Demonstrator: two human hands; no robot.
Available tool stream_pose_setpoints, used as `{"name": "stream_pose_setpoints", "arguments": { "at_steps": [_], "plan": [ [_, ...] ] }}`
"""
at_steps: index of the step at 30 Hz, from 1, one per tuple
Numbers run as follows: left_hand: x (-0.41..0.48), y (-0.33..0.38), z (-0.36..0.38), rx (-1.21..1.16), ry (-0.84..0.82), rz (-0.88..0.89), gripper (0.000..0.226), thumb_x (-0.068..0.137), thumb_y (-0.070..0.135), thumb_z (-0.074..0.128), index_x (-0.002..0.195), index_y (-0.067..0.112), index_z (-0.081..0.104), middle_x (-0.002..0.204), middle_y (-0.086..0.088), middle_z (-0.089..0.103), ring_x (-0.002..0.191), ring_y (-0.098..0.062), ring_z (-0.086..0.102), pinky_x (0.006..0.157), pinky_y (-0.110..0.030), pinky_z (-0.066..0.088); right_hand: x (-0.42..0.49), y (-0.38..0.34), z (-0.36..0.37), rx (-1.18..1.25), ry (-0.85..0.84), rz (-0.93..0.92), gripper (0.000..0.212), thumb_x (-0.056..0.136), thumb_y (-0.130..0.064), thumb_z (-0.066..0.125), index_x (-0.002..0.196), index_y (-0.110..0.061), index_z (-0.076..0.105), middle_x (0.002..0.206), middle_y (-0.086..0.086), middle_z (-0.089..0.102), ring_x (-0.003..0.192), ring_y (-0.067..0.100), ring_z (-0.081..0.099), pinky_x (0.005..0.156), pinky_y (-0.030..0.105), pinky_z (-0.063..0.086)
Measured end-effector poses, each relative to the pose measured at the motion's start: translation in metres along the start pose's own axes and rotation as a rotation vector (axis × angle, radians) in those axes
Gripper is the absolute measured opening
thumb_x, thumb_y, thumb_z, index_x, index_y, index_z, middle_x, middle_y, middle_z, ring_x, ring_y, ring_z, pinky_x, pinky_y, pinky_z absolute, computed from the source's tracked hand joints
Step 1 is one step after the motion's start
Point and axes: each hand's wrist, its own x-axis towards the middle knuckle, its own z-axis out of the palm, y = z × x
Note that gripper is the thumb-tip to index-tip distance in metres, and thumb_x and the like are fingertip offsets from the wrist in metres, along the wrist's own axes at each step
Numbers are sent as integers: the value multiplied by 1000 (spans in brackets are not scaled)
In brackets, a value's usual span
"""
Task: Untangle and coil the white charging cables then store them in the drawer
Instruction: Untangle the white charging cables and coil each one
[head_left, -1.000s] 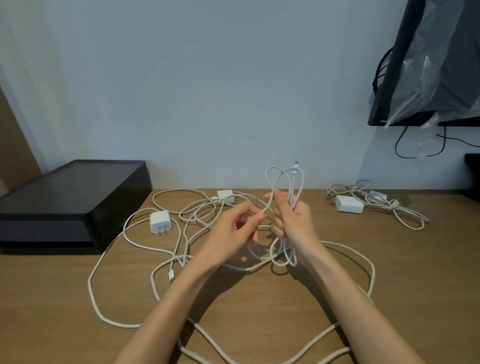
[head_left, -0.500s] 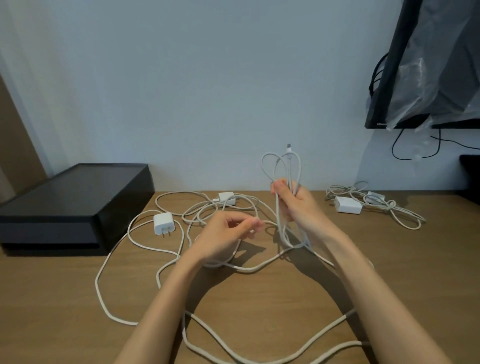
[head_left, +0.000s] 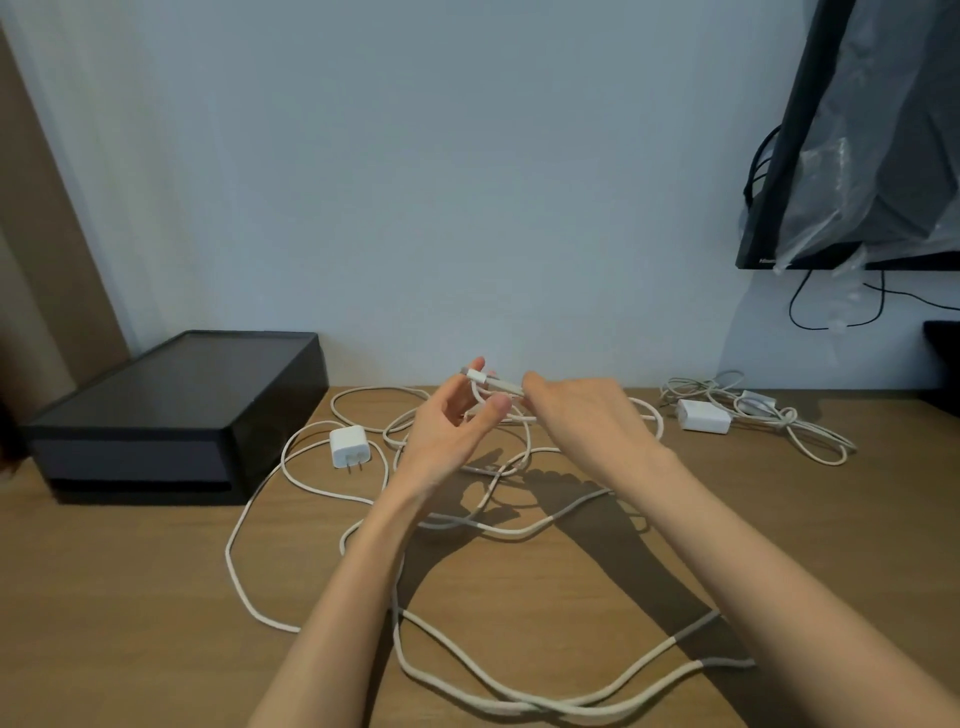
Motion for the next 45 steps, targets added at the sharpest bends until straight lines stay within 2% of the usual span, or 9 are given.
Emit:
{"name": "stream_pose_setpoints", "arguments": {
  "at_steps": [6,11,15,18,23,29,35,40,45],
  "plan": [
    [-1,-4,0,31,83,42,46,86,27,65,130,22,54,108,9,69,93,-4,62,81,-18,51,1,-5,8,-152,116,18,38,46,-10,89,60,-16,55,40,-3,51,34,17,52,41,18,11],
    [-1,-3,1,27,144,81,31,85,22,68,115,30,62,97,9,72,72,-4,57,67,-10,46,3,-6,17,-176,69,28,39,49,-25,93,59,-21,56,38,-5,51,34,13,52,41,19,12],
    [2,-7,-2,-41,164,9,22,82,24,72,98,37,68,93,8,74,82,-14,57,78,-22,47,3,-3,16,-90,97,-82,18,93,-29,61,92,-11,56,78,7,70,75,23,67,48,29,28],
    [2,-7,-1,-131,199,-7,16,80,16,73,93,26,71,89,-2,75,80,-11,65,77,-22,51,2,-3,11,55,-11,-105,33,103,-36,31,113,-8,46,107,10,62,105,26,56,64,34,34],
    [2,-5,-3,-157,197,8,12,79,12,74,90,17,72,88,-3,75,81,-8,68,73,-16,53,0,-3,14,113,-55,-73,35,102,-45,28,109,-13,41,96,8,63,88,31,61,59,35,35],
    [4,1,-5,-177,116,11,24,88,30,60,107,18,68,101,7,73,91,-8,68,69,-21,55,-12,8,11,315,-85,15,10,101,-24,38,107,-16,41,109,11,65,89,35,59,68,40,46],
    [2,-6,3,137,18,16,32,92,42,48,112,21,62,94,6,61,73,-3,53,60,-17,46,-14,8,7,30,-78,-47,15,104,-31,29,103,-18,35,104,5,66,90,31,62,59,33,30],
    [6,-21,0,469,29,196,18,90,41,52,81,26,56,91,1,55,78,-7,49,66,-14,38,-12,2,6,-51,-108,-61,14,101,-17,33,114,-14,39,103,4,64,88,30,64,55,33,29],
    [3,-17,-1,386,12,225,28,90,36,51,76,12,55,66,-1,53,50,-6,51,48,-19,42,-13,0,6,-18,-71,-97,30,105,-35,23,116,-13,40,106,2,65,88,27,64,51,31,27]
  ]
}}
